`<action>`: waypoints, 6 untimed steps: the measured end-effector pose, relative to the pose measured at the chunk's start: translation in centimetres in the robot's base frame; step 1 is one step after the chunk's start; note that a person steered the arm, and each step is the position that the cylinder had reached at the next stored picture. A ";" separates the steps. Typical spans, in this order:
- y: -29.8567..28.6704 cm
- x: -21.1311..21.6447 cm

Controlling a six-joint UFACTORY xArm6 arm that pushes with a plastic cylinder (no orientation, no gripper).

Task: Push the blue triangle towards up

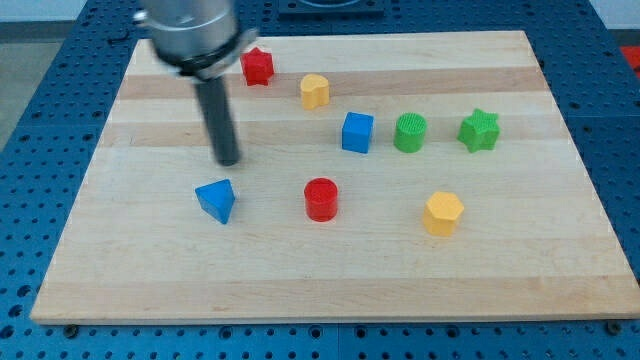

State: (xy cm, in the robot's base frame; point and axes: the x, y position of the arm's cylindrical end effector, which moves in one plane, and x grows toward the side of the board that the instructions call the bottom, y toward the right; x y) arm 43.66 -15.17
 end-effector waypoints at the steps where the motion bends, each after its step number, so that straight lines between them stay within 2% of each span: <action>1: -3.7 4.8; 2: -2.5 9.2; 6: 3.6 4.1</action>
